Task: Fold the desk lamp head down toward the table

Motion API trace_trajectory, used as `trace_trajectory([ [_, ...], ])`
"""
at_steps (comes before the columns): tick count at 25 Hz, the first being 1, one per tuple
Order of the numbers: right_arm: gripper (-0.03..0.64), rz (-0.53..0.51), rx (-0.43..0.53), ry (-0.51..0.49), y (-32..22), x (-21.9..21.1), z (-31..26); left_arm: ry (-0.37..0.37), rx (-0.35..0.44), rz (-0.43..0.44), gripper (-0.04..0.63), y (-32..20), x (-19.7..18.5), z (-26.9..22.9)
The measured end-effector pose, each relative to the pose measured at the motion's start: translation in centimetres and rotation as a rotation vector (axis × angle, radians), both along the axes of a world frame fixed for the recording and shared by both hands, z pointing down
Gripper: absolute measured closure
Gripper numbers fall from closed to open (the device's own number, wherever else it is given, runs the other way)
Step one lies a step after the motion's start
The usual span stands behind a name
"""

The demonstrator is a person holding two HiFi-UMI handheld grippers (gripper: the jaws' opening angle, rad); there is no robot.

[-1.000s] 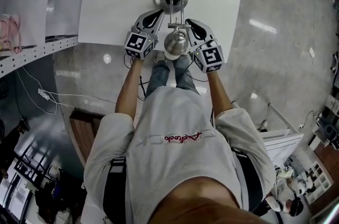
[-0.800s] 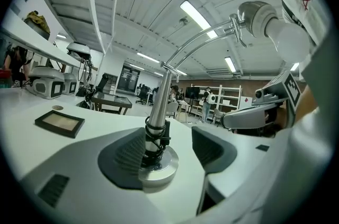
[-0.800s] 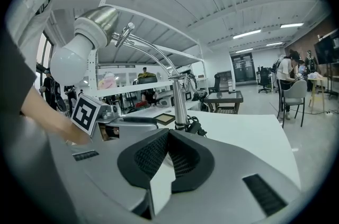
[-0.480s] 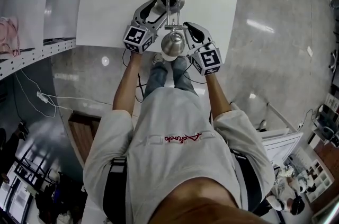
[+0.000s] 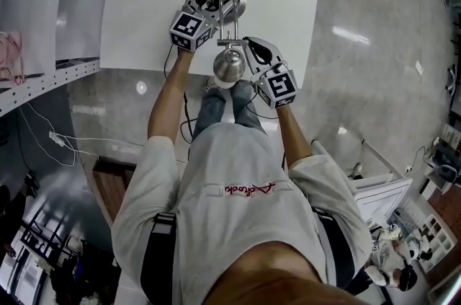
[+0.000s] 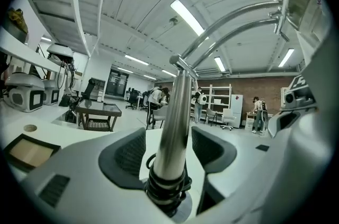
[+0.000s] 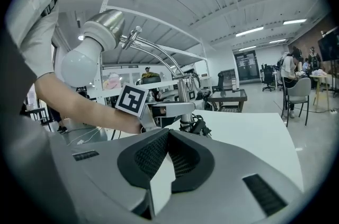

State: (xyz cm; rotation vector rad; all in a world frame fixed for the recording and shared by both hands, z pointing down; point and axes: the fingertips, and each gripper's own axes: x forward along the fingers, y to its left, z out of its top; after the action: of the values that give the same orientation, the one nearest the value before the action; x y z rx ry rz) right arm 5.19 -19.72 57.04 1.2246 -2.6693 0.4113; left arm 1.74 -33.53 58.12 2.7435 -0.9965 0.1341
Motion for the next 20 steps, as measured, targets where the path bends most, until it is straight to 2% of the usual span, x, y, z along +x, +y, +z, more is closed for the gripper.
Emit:
trace_trajectory([
  [8, 0.595, -0.027, 0.03, -0.016, -0.3, -0.2, -1.6, 0.014, 0.043, 0.025, 0.336, -1.7, 1.4, -1.9],
  [12, 0.595, -0.037, 0.042, -0.02, -0.5, -0.4, -2.2, 0.021, 0.051, 0.052, 0.388, -1.7, 2.0, -2.5],
  [16, 0.595, -0.049, 0.045, -0.023, -0.4, -0.8, -2.4, 0.023, 0.06, 0.084, 0.408, -1.7, 2.9, -3.0],
  [19, 0.595, -0.055, 0.05, -0.028, -0.2, -1.1, -2.7, -0.005, 0.078, 0.092, 0.436, -1.9, 3.3, -3.3],
  [20, 0.595, -0.058, 0.052, -0.029, -0.2, -1.2, -2.8, -0.016, 0.086, 0.093, 0.471, -1.9, 3.3, -3.3],
])
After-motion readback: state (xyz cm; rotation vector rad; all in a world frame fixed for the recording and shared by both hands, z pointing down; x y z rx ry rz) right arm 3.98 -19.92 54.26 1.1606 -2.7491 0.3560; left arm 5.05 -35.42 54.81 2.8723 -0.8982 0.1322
